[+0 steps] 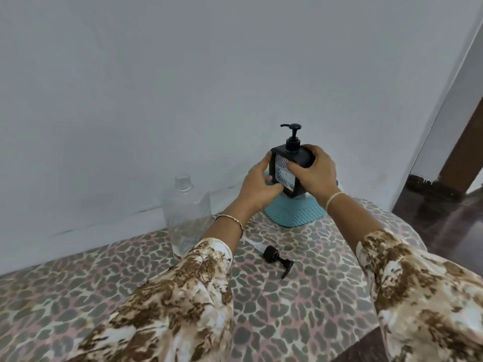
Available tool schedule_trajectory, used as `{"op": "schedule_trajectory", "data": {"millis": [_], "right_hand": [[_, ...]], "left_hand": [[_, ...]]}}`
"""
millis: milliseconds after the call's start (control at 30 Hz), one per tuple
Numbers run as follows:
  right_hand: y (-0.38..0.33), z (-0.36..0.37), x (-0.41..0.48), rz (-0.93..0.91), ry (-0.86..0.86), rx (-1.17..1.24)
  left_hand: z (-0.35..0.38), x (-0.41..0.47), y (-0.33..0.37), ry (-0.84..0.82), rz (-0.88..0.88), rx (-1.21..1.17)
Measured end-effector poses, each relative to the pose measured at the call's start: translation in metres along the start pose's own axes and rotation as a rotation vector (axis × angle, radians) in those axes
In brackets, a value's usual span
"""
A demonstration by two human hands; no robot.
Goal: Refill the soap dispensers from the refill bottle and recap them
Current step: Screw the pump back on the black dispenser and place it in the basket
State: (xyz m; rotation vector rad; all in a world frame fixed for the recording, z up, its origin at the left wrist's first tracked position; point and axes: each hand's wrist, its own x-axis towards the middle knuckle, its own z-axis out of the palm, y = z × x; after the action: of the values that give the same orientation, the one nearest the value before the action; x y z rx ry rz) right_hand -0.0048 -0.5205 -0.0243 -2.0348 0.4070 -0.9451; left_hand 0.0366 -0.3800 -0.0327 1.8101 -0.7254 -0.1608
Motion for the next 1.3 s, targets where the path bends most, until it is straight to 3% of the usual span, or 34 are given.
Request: {"op": "schedule_trajectory", "data": {"millis": [233,633,833,1133,1300], "right_hand": [[0.02,0.014,0.004,-0.032,-0.043,-0.012],[0.048,0.035,-0.019,0.007,0.093,-0.051],[0.057,0.037,-0.024,0.032,0.127,-0.3],[0.055,0.034,-0.029,0.046,0.075,-0.426],[0.045,0.027,-0.057,0.02,0.164,-0.349]], "left_hand": [[0.002,0.018,-0.019,-0.005,-0.01,0.094],[0.012,0.023,-0.043,-0.032,-0.006,0.208],[0.015,0.03,-0.058,-0.101,-0.039,0.364],[0.017,0.025,-0.058,-0.174,-0.018,0.547],[0.015,-0.001,-0.06,-0.074,-0.008,0.488]]}}
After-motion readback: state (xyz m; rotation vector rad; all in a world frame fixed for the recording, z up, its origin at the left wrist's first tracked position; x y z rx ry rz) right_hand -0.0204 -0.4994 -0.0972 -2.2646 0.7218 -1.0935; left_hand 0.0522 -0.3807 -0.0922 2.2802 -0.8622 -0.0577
